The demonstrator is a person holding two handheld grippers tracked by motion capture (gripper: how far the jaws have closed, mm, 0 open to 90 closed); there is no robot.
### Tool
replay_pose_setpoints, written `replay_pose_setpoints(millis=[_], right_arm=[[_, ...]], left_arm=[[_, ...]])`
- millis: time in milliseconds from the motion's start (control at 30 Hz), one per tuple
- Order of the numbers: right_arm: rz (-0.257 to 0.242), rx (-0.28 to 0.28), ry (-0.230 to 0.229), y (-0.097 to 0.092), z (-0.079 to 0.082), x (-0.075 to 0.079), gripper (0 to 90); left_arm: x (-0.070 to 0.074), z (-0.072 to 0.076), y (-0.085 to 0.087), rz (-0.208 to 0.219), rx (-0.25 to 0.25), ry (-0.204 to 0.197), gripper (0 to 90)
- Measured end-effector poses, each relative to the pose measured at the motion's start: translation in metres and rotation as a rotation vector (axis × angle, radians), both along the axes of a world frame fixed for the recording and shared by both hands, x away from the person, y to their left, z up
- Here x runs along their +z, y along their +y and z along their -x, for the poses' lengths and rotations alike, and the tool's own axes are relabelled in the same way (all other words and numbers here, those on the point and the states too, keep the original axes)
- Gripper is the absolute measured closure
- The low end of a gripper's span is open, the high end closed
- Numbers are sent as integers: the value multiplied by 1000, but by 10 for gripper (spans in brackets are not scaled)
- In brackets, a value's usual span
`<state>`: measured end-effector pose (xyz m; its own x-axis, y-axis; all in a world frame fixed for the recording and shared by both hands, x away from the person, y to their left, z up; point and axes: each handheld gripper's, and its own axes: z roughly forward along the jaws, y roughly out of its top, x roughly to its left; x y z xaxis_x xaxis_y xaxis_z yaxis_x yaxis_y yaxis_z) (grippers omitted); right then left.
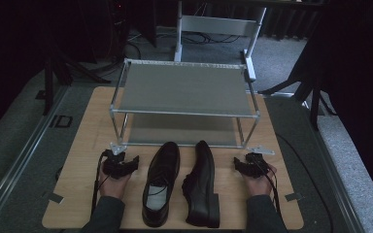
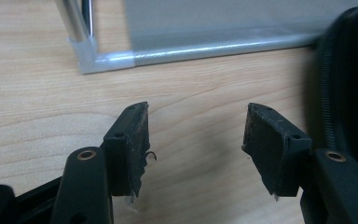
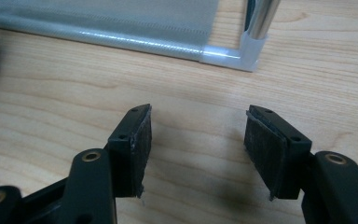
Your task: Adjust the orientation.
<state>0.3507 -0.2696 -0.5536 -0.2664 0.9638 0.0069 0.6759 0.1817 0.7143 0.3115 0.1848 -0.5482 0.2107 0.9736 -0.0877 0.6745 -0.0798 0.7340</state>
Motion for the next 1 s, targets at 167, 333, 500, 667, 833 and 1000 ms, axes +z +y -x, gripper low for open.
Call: replay_pose_setpoints(millis=[167, 333, 500, 667, 833, 1000], right_arm=[[-1, 20, -3, 1, 4, 1, 414], [2, 38, -8, 4, 7, 3, 423], [12, 61, -20, 7, 11, 6, 420], [7, 76, -48, 9, 18, 14, 425], [6, 102, -68, 13, 26, 20, 423], [10, 114, -69, 15, 30, 21, 421]], left_arm=[[12, 14, -1, 12, -54, -30, 420], [17, 29, -1, 10, -90, -22, 419], [16, 42, -1, 19, -136, -6, 417], [14, 65, -6, 34, -220, 9, 433], [10, 74, -12, 6, -273, 26, 439], [3, 73, -18, -16, -332, 69, 445]])
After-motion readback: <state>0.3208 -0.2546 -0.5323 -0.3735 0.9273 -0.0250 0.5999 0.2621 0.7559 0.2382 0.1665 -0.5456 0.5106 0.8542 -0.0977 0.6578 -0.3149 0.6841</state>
